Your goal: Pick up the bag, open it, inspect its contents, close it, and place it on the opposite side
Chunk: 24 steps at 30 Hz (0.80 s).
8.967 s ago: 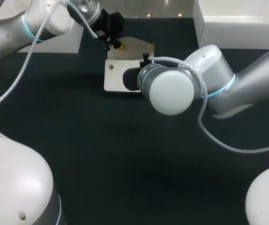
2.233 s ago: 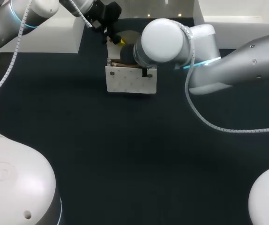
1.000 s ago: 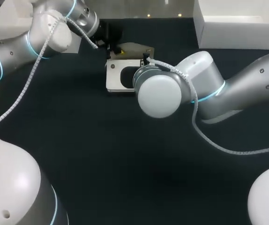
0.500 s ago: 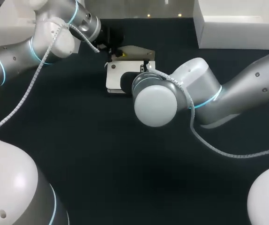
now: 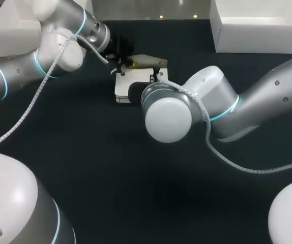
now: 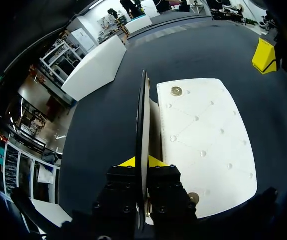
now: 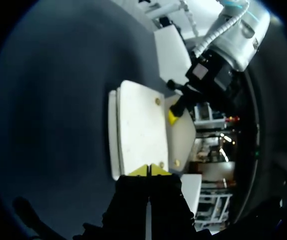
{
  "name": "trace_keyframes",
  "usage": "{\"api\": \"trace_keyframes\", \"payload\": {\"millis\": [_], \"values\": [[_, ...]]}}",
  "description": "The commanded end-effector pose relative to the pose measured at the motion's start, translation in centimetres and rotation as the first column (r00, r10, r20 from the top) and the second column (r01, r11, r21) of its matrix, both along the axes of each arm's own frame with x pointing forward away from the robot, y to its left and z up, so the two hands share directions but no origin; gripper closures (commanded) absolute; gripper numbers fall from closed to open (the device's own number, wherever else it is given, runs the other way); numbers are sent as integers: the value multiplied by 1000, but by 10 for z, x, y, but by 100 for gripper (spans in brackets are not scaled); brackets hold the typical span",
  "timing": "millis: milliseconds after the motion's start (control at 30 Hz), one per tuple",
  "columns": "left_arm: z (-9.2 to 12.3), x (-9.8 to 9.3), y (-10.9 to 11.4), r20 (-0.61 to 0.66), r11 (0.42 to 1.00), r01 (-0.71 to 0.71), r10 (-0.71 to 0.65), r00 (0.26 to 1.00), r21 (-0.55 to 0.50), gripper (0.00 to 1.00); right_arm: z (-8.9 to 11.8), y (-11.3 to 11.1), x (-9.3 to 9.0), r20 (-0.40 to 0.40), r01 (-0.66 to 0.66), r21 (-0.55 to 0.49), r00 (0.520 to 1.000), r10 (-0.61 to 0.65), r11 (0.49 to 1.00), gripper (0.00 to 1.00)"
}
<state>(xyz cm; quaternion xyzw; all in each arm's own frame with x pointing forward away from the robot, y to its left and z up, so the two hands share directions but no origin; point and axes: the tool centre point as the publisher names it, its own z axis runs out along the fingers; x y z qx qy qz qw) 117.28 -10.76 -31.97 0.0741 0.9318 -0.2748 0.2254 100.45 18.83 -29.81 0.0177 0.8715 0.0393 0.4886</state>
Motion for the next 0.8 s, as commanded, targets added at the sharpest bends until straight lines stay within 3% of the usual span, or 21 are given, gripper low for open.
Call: {"api": "trace_keyframes", "payload": {"millis": [33, 233, 300, 433, 800], "values": [[-9, -4, 1, 38, 1000, 1, 0, 999, -19, 100, -11, 1, -6, 20, -3, 11, 1000, 2, 1000, 100], [-12, -11, 2, 54, 1000, 1, 0, 999, -11, 100, -27, 1, -8, -14, -2, 21, 1000, 2, 1000, 100], [-13, -12, 3, 57, 1000, -2, 2, 998, -7, 100, -33, 0, -8, -30, 2, 25, 1000, -2, 1000, 88], [-14, -16, 5, 54, 1000, 0, 1, 999, -5, 100, -43, -2, -7, -45, 9, 29, 999, -7, 1000, 73], [-15, -22, 7, 42, 1000, 13, -13, 999, -9, 100, -54, -1, 7, -39, -8, 22, 999, 8, 1000, 65]]}}
